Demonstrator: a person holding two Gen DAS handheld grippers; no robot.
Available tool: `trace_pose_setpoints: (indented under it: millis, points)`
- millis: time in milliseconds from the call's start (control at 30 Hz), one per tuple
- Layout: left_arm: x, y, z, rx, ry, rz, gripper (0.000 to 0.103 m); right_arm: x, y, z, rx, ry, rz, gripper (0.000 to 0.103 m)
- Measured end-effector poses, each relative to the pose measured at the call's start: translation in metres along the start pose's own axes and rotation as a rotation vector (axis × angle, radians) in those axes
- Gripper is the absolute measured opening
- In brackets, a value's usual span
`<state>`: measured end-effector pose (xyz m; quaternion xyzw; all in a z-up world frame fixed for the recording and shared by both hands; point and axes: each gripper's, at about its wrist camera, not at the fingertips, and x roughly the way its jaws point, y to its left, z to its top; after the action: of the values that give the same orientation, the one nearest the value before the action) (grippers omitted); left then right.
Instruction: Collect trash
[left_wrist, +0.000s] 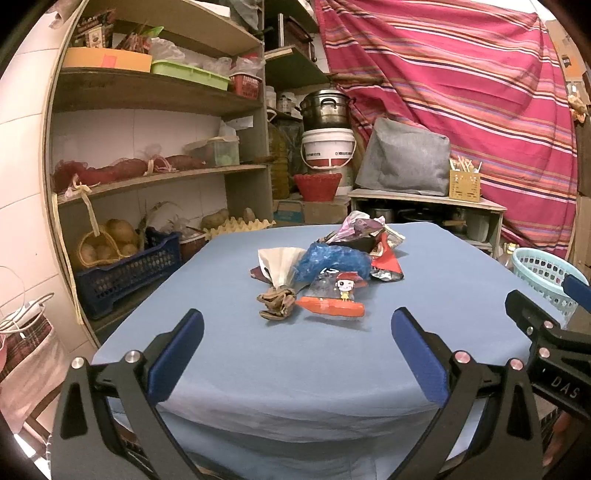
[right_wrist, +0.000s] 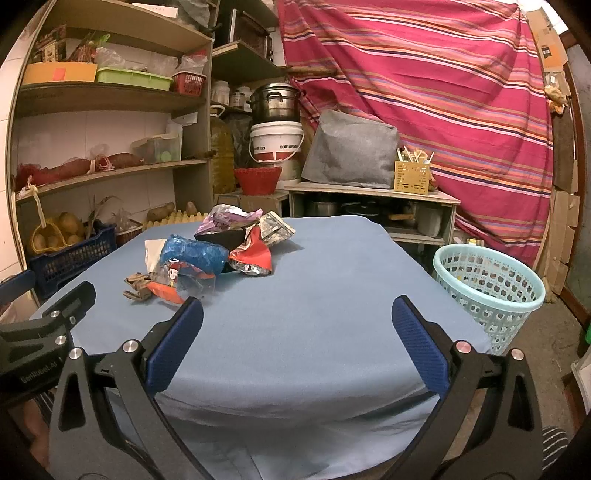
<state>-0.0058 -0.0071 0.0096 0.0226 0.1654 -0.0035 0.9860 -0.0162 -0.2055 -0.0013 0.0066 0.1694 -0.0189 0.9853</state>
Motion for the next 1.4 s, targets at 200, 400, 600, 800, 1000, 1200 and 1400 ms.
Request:
trace_pose_setpoints:
  millis: [200, 400, 600, 800, 1000, 1200, 1400]
  points:
    - [-0.0003, 0.0, 0.0001, 0.004, 0.001, 0.001, 0.099, 0.0003, 0.0004, -0.0009, -0.004, 0.002, -0.001, 0.099]
    - [-0.0001, -0.0008, -0.0004, 0.004, 0.0, 0.001, 0.099, 0.0003, 0.0007, -0.0011, -0.004, 0.001, -0.003, 0.099]
    - [-0.0003, -0.0014, -0.0006, 0.012, -0.004, 0.004, 0.099, 0.0004, 0.0004, -0.0006, -0.005, 0.002, -0.002, 0.099]
    - [0.0022, 0.0002, -0.0019, 0.005, 0.008, 0.0, 0.099, 0.0011, -0.0013, -0.0017, -0.008, -0.001, -0.005, 0.099]
    - [0.0056, 0.0023, -0.0022, 0.006, 0.008, 0.002, 0.099, 0.0013, -0.0017, -0.0022, -0.008, -0.002, -0.005, 0.099]
    - [0.0059, 0.003, -0.0024, 0.006, 0.009, 0.002, 0.099, 0.0013, -0.0013, -0.002, -0.008, -0.001, -0.006, 0.099]
    - [0.006, 0.0033, -0.003, 0.008, 0.008, 0.003, 0.099, 0.0017, -0.0018, -0.002, -0.009, -0.002, -0.006, 0.099]
